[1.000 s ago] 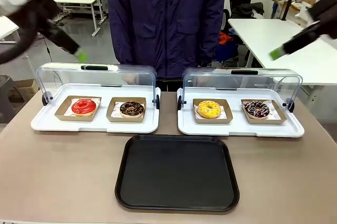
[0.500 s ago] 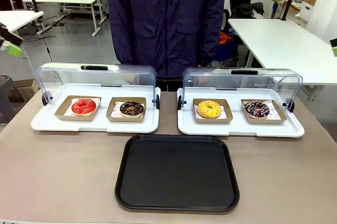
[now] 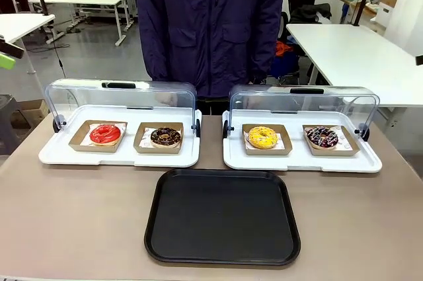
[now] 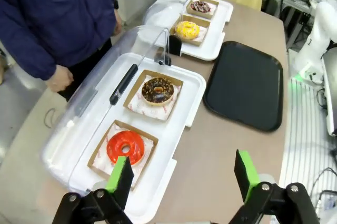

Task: Move the first donut from the left to the tray.
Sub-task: Pick up the Paper togo box containing the Donut indicated by the person and place it on the Handle tray.

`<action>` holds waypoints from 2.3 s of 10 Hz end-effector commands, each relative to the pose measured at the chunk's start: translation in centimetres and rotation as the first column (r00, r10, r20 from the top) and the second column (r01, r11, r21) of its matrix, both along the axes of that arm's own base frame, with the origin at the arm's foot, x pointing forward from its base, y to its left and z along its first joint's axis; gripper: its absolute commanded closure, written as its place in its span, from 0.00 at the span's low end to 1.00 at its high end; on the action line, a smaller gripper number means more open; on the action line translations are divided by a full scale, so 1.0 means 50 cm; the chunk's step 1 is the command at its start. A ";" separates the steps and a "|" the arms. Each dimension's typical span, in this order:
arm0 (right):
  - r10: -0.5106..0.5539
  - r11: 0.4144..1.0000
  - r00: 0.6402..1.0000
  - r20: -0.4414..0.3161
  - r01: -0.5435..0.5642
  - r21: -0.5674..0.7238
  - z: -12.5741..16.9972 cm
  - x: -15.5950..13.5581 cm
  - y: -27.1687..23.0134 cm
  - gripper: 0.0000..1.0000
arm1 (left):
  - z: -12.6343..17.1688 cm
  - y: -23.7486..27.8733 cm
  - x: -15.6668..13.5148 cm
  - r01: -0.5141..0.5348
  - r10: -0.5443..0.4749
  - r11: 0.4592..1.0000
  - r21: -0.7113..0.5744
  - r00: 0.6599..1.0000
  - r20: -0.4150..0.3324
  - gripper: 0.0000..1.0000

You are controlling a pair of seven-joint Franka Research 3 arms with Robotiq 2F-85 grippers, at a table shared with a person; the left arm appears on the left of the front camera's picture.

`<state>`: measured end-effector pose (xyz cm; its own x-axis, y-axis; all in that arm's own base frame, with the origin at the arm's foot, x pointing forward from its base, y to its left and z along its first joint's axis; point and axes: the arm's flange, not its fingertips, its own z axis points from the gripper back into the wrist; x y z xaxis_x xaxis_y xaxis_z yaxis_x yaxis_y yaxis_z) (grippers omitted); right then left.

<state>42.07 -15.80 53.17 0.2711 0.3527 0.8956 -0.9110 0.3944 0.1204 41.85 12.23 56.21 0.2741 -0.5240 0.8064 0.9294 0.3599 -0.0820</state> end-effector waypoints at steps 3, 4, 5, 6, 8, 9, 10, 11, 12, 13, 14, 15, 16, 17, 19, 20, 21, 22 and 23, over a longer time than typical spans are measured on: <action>0.001 0.999 1.000 0.022 -0.002 0.045 0.008 -0.024 -0.017 0.00 | 0.016 -0.004 -0.001 0.008 -0.008 1.000 0.002 1.000 0.009 0.00; -0.004 0.999 1.000 0.019 0.003 0.047 0.008 -0.023 -0.017 0.00 | 0.022 -0.008 0.000 0.000 0.000 1.000 0.006 1.000 0.012 0.00; 0.008 0.998 1.000 0.025 -0.010 0.057 0.010 -0.025 -0.016 0.00 | 0.025 -0.013 0.001 -0.049 0.049 0.998 0.044 0.999 0.003 0.00; -0.010 1.000 1.000 -0.008 0.010 0.026 0.014 -0.029 -0.021 0.00 | 0.019 -0.008 0.003 -0.007 0.008 1.000 0.021 1.000 -0.009 0.00; -0.010 1.000 1.000 -0.008 0.010 0.026 0.014 -0.029 -0.021 0.00 | 0.019 -0.008 0.003 -0.007 0.008 1.000 0.021 1.000 -0.009 0.00; -0.010 1.000 1.000 -0.008 0.010 0.026 0.014 -0.029 -0.021 0.00 | 0.019 -0.008 0.003 -0.007 0.008 1.000 0.021 1.000 -0.009 0.00; -0.010 1.000 1.000 -0.008 0.010 0.026 0.014 -0.029 -0.021 0.00 | 0.019 -0.008 0.003 -0.007 0.008 1.000 0.021 1.000 -0.009 0.00; -0.010 1.000 1.000 -0.008 0.010 0.026 0.014 -0.029 -0.021 0.00 | 0.019 -0.008 0.003 -0.007 0.008 1.000 0.021 1.000 -0.009 0.00; -0.010 1.000 1.000 -0.008 0.010 0.026 0.014 -0.029 -0.021 0.00 | 0.019 -0.008 0.003 -0.007 0.008 1.000 0.021 1.000 -0.009 0.00; -0.010 1.000 1.000 -0.008 0.010 0.026 0.014 -0.029 -0.021 0.00 | 0.019 -0.008 0.003 -0.007 0.008 1.000 0.021 1.000 -0.009 0.00; -0.010 1.000 1.000 -0.008 0.010 0.026 0.014 -0.029 -0.021 0.00 | 0.019 -0.008 0.003 -0.007 0.008 1.000 0.021 1.000 -0.009 0.00; -0.010 1.000 1.000 -0.008 0.010 0.026 0.014 -0.029 -0.021 0.00 | 0.019 -0.008 0.003 -0.007 0.008 1.000 0.021 1.000 -0.009 0.00; -0.010 1.000 1.000 -0.008 0.010 0.026 0.014 -0.029 -0.021 0.00 | 0.019 -0.008 0.003 -0.007 0.008 1.000 0.021 1.000 -0.009 0.00; -0.010 1.000 1.000 -0.008 0.010 0.026 0.014 -0.029 -0.021 0.00 | 0.019 -0.008 0.003 -0.007 0.008 1.000 0.021 1.000 -0.009 0.00; -0.010 1.000 1.000 -0.008 0.010 0.026 0.014 -0.029 -0.021 0.00 | 0.019 -0.008 0.003 -0.007 0.008 1.000 0.021 1.000 -0.009 0.00; -0.010 1.000 1.000 -0.008 0.010 0.026 0.014 -0.029 -0.021 0.00 | 0.019 -0.008 0.003 -0.007 0.008 1.000 0.021 1.000 -0.009 0.00; -0.010 1.000 1.000 -0.008 0.010 0.026 0.014 -0.029 -0.021 0.00 | 0.019 -0.008 0.003 -0.007 0.008 1.000 0.021 1.000 -0.009 0.00; -0.010 1.000 1.000 -0.008 0.010 0.026 0.014 -0.029 -0.021 0.00 | 0.019 -0.008 0.003 -0.007 0.008 1.000 0.021 1.000 -0.009 0.00; -0.010 1.000 1.000 -0.008 0.010 0.026 0.014 -0.029 -0.021 0.00 | 0.019 -0.008 0.003 -0.007 0.008 1.000 0.021 1.000 -0.009 0.00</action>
<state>40.48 -16.96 53.76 0.2943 0.3324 0.8960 -0.9018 0.4070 0.1452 41.98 11.86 57.04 0.2962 -0.5477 0.7825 0.9219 0.3781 -0.0843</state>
